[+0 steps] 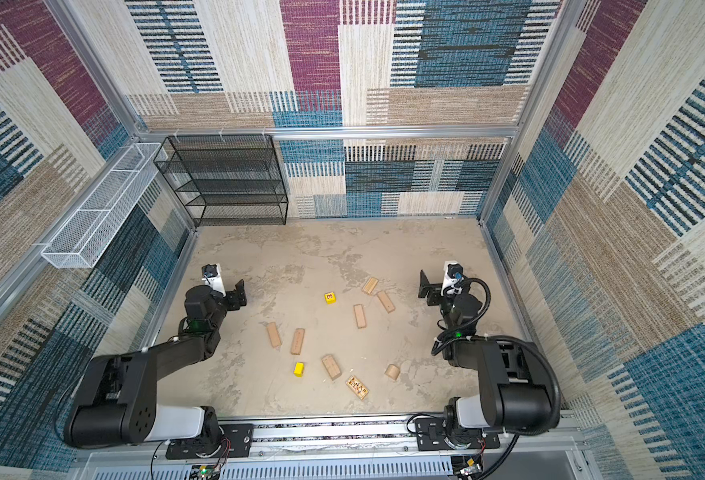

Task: Build the wood block tower
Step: 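Raise both arms and swing the right gripper toward the scattered wooden blocks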

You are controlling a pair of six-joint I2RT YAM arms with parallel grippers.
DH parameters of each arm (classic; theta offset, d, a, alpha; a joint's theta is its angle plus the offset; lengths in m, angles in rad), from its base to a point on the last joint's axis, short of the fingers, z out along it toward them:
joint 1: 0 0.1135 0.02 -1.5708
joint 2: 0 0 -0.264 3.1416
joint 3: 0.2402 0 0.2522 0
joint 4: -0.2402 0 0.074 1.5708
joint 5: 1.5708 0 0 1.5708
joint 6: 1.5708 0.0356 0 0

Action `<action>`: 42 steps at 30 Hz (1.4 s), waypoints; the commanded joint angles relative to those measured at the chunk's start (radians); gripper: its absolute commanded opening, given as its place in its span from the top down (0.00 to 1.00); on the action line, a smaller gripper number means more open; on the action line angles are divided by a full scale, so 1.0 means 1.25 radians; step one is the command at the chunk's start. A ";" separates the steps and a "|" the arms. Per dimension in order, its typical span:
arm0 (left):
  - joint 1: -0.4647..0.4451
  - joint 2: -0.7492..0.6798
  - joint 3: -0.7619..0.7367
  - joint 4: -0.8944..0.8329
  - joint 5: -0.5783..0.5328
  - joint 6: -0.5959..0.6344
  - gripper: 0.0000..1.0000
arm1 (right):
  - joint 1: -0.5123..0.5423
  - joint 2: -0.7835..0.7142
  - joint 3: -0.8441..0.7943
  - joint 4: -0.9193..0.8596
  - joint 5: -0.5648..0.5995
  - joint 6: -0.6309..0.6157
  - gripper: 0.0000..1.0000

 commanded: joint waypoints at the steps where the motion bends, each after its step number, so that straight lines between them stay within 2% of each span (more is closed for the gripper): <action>1: -0.010 -0.118 0.059 -0.183 -0.035 -0.055 0.11 | 0.001 -0.099 0.058 -0.209 -0.003 -0.005 0.03; 4: -0.014 -0.193 0.151 -0.319 0.004 -0.146 0.12 | 0.001 -0.146 0.153 -0.394 -0.042 0.010 0.03; 8: -0.038 -0.202 0.329 -0.503 0.134 -0.218 0.15 | 0.001 -0.122 0.327 -0.691 -0.128 0.075 0.05; 13: -0.131 -0.158 0.523 -0.666 0.255 -0.199 0.18 | 0.011 -0.096 0.404 -0.859 -0.221 0.146 0.11; 17: -0.228 -0.144 0.608 -0.764 0.254 -0.121 0.18 | 0.041 -0.105 0.424 -0.938 -0.227 0.184 0.14; 20: -0.276 -0.152 0.617 -0.791 0.268 -0.077 0.17 | 0.059 -0.128 0.421 -0.966 -0.230 0.200 0.15; 23: -0.294 -0.162 0.617 -0.815 0.275 -0.047 0.17 | 0.064 -0.152 0.419 -0.995 -0.215 0.192 0.15; 33: -0.305 -0.185 0.607 -0.865 0.308 0.006 0.16 | 0.064 -0.156 0.486 -1.078 -0.203 0.176 0.15; 42: -0.307 -0.238 0.555 -0.865 0.292 0.032 0.16 | 0.064 -0.164 0.494 -1.092 -0.201 0.176 0.16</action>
